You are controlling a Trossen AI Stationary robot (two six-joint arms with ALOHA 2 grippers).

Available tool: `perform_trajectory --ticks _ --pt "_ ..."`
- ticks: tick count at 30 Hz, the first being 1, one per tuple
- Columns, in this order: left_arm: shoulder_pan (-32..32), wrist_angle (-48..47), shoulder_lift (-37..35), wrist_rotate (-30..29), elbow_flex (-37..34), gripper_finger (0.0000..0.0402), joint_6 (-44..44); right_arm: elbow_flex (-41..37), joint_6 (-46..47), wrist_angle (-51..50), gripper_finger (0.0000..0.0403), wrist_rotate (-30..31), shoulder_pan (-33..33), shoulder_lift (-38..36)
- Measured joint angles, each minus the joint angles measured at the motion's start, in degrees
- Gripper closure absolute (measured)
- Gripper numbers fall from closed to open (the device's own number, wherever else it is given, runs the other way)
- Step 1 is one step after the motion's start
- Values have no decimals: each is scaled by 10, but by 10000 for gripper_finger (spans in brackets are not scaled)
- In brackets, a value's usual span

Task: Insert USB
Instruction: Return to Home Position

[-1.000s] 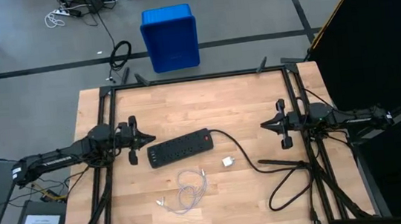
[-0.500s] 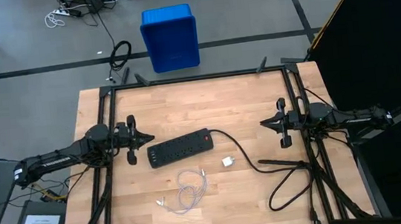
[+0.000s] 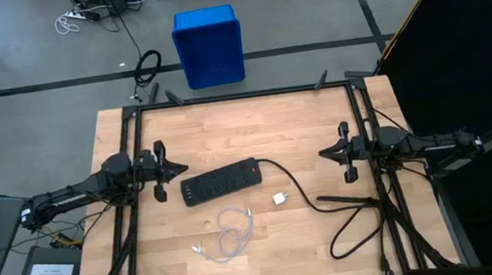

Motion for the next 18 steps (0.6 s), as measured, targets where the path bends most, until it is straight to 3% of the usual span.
perform_trajectory --ticks 18 --pt "0 4 0 10 0 402 -17 0 15 1 402 0 0 46"
